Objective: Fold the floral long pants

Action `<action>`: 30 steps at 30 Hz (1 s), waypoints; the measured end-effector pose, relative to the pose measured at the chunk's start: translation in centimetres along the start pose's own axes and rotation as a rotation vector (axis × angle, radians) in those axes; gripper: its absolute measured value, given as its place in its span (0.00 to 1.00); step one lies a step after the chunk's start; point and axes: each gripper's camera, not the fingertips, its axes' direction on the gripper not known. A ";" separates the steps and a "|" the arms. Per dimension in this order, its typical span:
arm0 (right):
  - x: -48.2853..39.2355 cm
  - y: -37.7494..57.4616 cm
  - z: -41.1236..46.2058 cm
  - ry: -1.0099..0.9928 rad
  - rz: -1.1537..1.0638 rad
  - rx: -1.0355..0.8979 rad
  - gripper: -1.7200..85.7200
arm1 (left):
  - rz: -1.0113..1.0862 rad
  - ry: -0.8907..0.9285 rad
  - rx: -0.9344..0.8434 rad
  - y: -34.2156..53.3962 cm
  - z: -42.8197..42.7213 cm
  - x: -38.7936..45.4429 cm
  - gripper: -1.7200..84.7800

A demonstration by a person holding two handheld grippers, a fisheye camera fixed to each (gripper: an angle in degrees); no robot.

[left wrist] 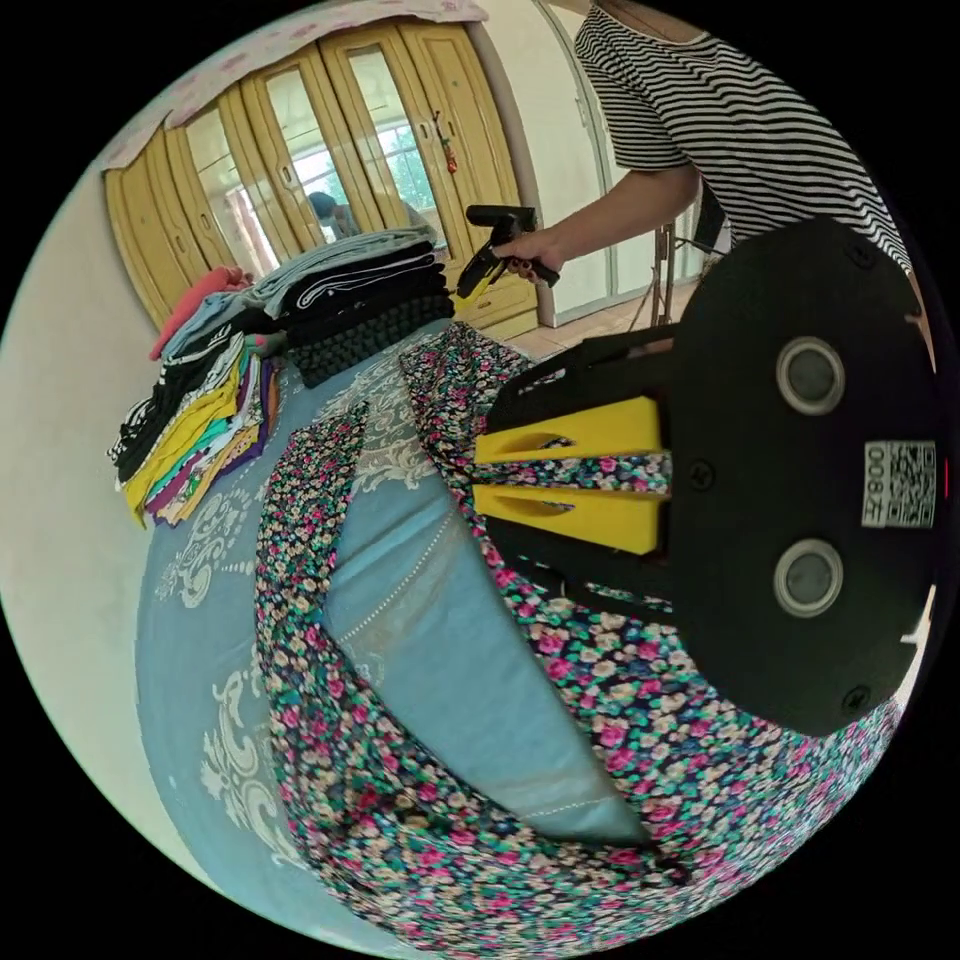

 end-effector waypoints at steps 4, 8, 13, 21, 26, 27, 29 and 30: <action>-4.0 0.5 2.6 -0.020 -0.080 0.014 0.02 | -0.135 -0.050 -0.082 2.5 -1.0 -3.2 0.05; -10.5 0.2 8.5 -0.059 -0.238 -0.067 0.04 | -0.168 -0.072 -0.031 2.9 -3.5 -4.4 0.06; -18.3 -1.8 17.5 -0.041 -0.397 -0.185 0.08 | -0.106 -0.160 -0.001 -0.2 -5.7 -4.8 0.07; -30.8 1.1 30.7 0.331 -0.988 -0.320 0.08 | 0.058 -0.230 -0.011 -6.3 -7.0 -4.6 0.08; -33.2 2.9 36.9 0.431 -1.098 -0.354 0.02 | 0.148 -0.252 -0.036 -9.2 -6.6 -4.2 0.07; -33.5 2.9 37.4 0.427 -1.092 -0.361 0.02 | 0.154 -0.246 -0.034 -9.6 -6.7 -4.2 0.07; -34.8 2.6 38.3 0.406 -1.079 -0.346 0.02 | 0.161 -0.239 -0.028 -10.1 -6.9 -4.2 0.07; -35.2 2.5 38.4 0.400 -1.079 -0.339 0.02 | 0.163 -0.243 -0.024 -10.3 -7.2 -4.3 0.07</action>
